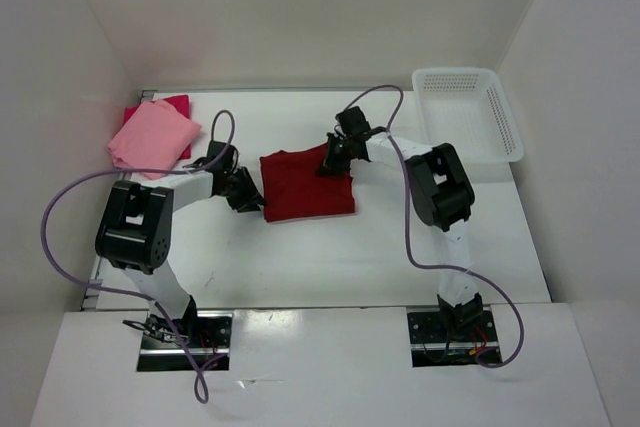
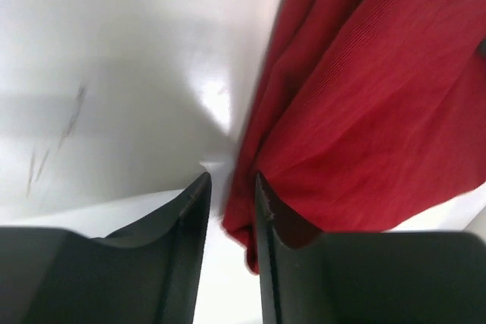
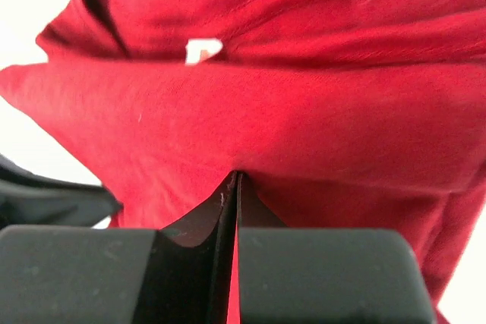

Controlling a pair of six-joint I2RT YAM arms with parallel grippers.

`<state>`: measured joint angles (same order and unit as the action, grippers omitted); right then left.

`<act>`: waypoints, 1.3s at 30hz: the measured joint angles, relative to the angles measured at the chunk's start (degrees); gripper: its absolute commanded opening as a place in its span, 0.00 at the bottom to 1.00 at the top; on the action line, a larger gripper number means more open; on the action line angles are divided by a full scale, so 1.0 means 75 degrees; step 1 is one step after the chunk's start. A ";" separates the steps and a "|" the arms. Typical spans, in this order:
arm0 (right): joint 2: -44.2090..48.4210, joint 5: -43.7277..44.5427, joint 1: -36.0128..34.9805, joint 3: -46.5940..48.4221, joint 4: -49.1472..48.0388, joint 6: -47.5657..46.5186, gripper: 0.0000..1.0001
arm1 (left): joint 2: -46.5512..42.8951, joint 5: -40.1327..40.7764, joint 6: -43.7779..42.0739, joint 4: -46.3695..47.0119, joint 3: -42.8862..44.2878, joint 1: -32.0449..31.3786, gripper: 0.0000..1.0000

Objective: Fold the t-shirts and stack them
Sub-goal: Fold the long partially folded tshirt into a neat square, then put the neatly folded tshirt into the corner of the board with the left arm

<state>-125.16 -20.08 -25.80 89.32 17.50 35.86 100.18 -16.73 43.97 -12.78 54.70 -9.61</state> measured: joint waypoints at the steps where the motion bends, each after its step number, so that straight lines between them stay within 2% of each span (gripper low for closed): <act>1: -0.0087 -0.0017 0.0032 0.0105 -0.0006 -0.0009 0.04 | -0.0122 0.0015 0.0000 -0.0012 -0.0131 0.0000 0.39; 2: -0.0154 -0.0041 0.0061 0.0169 -0.0020 -0.0015 0.04 | -0.0259 0.0044 -0.0006 -0.0067 -0.0242 0.0000 0.40; 4: -0.0233 -0.0198 0.0122 0.0207 -0.0038 -0.0017 0.04 | -0.0539 0.0082 0.0009 -0.0265 -0.0393 0.0017 0.51; 7: -0.0137 -0.0283 0.0146 0.0125 -0.0082 -0.0029 0.10 | -0.1215 0.0050 0.0090 -0.0475 -0.0600 0.0105 0.65; 8: -0.0047 -0.0291 0.0146 0.0041 -0.0076 -0.0041 0.13 | -0.1498 0.0038 0.0154 -0.0472 -0.0664 0.0166 0.69; 10: 0.0224 -0.0303 0.0149 -0.0140 -0.0029 -0.0064 0.29 | -0.1906 -0.0050 0.0245 -0.0399 -0.0679 0.0265 0.74; 11: 0.0405 -0.0326 0.0149 -0.0216 -0.0006 -0.0105 0.34 | -0.1961 -0.0108 0.0315 -0.0329 -0.0621 0.0303 0.81; 13: 0.0848 -0.0417 0.0149 -0.0350 -0.0023 -0.0160 0.48 | -0.1784 -0.0248 0.0341 -0.0195 -0.0393 0.0344 0.82; 17: 0.2235 -0.0592 0.0149 -0.0991 -0.0149 -0.0087 0.53 | -0.0612 -0.0358 0.0303 0.0119 0.0242 0.0341 0.82; 21: 0.3759 -0.0691 0.0149 -0.1679 -0.0344 0.0111 0.53 | 0.0469 -0.0595 0.0259 0.0268 0.0644 0.0364 0.74; 25: 0.4995 -0.0737 0.0149 -0.2221 -0.0562 0.0376 0.54 | 0.0956 -0.0545 0.0227 0.0638 0.1084 0.0280 0.58; 26: 0.5254 -0.0734 0.0149 -0.2343 -0.0615 0.0458 0.54 | 0.1128 -0.0574 0.0236 0.0726 0.1236 0.0213 0.48; 29: 0.5884 -0.0737 0.0172 -0.2725 -0.0679 0.0662 0.54 | 0.1682 -0.0664 0.0356 0.1078 0.1655 -0.0090 0.26; 30: 0.6047 -0.0729 0.0181 -0.2838 -0.0682 0.0717 0.54 | 0.1827 -0.0679 0.0388 0.1139 0.1807 -0.0216 0.14; 31: 0.6172 -0.0726 0.0207 -0.2938 -0.0682 0.0758 0.54 | 0.1953 -0.0667 0.0417 0.1192 0.1958 -0.0356 0.10; 35: 0.6674 -0.0708 0.0399 -0.3325 -0.0667 0.0901 0.54 | 0.2060 -0.0452 0.0545 0.1145 0.2361 -0.0799 0.02; 39: 0.7393 -0.0688 0.0699 -0.3891 -0.0618 0.1032 0.54 | 0.2060 -0.0417 0.0597 0.0487 0.3410 -0.0828 0.00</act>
<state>-69.71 -25.23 -20.56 60.14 12.86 43.59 115.63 -19.86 48.45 -9.13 80.27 -15.81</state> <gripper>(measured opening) 0.536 0.087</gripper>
